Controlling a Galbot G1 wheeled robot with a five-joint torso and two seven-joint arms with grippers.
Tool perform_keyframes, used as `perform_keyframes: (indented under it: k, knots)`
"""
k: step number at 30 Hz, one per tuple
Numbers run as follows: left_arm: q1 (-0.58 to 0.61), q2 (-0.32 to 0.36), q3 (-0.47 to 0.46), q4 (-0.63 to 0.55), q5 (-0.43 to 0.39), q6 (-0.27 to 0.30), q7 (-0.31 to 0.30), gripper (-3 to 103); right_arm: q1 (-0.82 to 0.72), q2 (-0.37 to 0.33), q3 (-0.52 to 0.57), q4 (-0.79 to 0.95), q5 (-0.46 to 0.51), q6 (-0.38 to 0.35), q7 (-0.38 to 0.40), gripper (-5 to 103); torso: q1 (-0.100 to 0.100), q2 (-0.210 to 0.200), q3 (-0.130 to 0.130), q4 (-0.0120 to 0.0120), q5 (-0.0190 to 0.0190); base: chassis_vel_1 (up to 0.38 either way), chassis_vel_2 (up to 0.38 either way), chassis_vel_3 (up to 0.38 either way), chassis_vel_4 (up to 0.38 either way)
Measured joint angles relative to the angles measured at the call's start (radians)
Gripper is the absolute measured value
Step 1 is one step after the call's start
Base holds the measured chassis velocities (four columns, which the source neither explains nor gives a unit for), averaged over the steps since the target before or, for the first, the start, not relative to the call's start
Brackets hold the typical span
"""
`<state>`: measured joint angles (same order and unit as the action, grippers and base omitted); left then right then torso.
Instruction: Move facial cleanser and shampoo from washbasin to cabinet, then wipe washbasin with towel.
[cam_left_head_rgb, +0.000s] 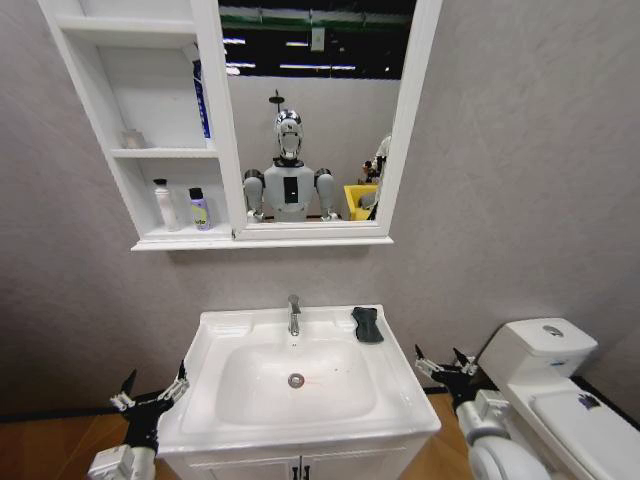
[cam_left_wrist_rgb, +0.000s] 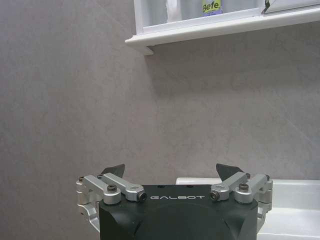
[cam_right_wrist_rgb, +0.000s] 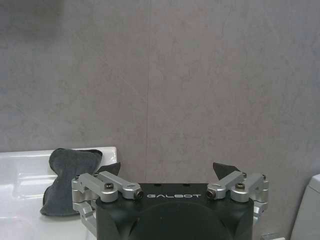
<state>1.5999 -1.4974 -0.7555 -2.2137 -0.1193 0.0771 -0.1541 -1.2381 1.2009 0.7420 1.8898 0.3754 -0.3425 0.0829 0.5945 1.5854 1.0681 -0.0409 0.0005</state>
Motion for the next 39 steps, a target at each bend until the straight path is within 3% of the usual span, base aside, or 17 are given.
perform_keyframes:
  k: [1,3,9,23,35,39]
  knots:
    - [0.000,0.000,0.000,0.000,0.000,0.000,0.000,100,0.000,0.000,0.000,0.000,0.000,0.000,0.000,100,0.000,0.000,0.000,0.0000,0.0000,0.000,0.000,0.000,0.000]
    - [0.020,0.006,0.005,0.000,0.005,-0.012,-0.031,100,0.134,-0.088,-0.068,-0.111,0.032,-0.018,-0.006,100,0.000,0.000,0.000,0.0017,-0.0007,0.000,0.000,0.000,0.000]
    - [0.043,0.008,0.016,-0.010,0.023,-0.025,-0.070,100,0.326,-0.156,-0.223,-0.289,0.122,-0.048,-0.013,100,0.000,0.000,0.000,0.0011,-0.0005,0.000,0.000,0.000,0.000]
    - [0.030,-0.037,0.078,-0.003,0.108,-0.026,-0.072,100,0.496,-0.036,-0.409,-0.460,0.146,-0.053,-0.020,100,0.000,0.000,0.000,0.0010,-0.0006,0.000,0.000,0.000,0.000]
    - [0.009,-0.037,0.108,0.009,0.122,-0.034,-0.075,100,0.577,-0.010,-0.441,-0.580,0.134,-0.050,-0.038,103,0.000,0.000,0.000,0.0008,-0.0006,0.000,0.000,0.000,0.000]
    - [0.003,-0.037,0.117,0.009,0.123,-0.032,-0.075,100,0.586,-0.003,-0.448,-0.603,0.133,-0.050,-0.039,99,0.000,0.000,0.000,0.0010,-0.0005,0.000,0.000,0.000,0.000]
